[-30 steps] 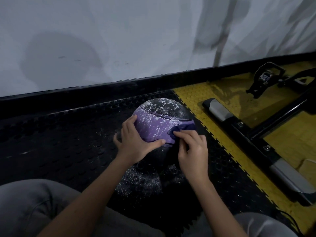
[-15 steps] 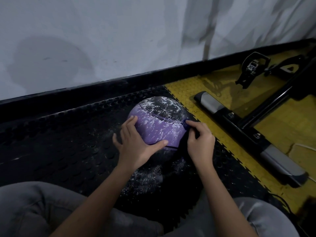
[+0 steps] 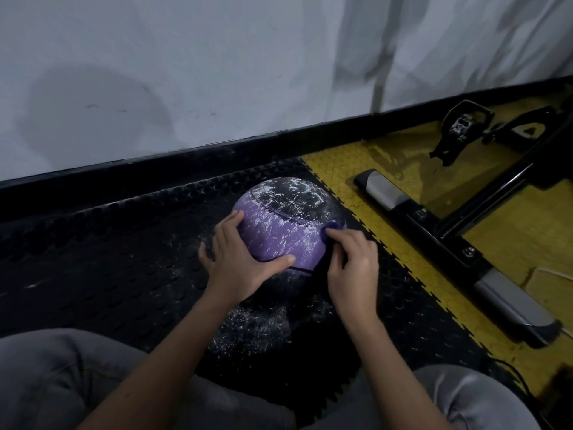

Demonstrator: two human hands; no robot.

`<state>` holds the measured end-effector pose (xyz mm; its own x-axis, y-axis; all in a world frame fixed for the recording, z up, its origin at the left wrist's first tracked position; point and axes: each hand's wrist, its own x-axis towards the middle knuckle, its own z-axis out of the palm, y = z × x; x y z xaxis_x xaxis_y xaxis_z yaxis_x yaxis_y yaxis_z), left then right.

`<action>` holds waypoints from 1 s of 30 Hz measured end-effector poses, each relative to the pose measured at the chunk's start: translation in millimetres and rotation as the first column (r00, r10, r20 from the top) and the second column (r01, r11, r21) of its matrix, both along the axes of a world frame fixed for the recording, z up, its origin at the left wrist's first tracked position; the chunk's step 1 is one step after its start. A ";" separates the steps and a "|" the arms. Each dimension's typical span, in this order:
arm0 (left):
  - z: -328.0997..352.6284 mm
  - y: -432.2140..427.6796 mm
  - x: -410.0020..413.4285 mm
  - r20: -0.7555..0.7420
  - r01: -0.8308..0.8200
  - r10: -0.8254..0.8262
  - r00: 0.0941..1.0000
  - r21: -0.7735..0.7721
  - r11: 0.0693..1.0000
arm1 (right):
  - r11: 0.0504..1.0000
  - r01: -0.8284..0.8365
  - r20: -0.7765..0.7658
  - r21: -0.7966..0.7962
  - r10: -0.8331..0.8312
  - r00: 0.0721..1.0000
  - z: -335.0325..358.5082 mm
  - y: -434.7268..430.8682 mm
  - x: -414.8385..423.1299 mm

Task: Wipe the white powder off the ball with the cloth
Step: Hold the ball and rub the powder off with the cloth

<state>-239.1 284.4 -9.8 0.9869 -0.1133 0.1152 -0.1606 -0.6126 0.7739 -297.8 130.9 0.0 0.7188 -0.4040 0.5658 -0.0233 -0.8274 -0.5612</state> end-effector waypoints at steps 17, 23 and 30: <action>2.2 1.8 13.4 -0.062 -0.075 0.073 0.995 -0.034 0.997 | 0.966 -0.156 -0.017 -0.204 0.156 0.988 -17.5 25.5 -14.1; 6.8 -2.1 20.8 -0.088 -0.064 0.059 0.994 -0.058 0.996 | 0.997 -0.004 0.012 -0.083 0.005 1.000 -10.3 9.0 -0.3; 5.6 2.6 26.0 -0.129 -0.104 0.090 0.988 -0.101 0.989 | 0.991 -0.068 -0.021 -0.111 0.066 0.998 -9.7 10.7 4.5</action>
<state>-213.1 287.1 -4.2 0.9999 -0.0100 -0.0018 -0.0038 -0.5331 0.8461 -293.3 141.6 -9.7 0.7524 -0.2891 0.5919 0.0257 -0.8850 -0.4648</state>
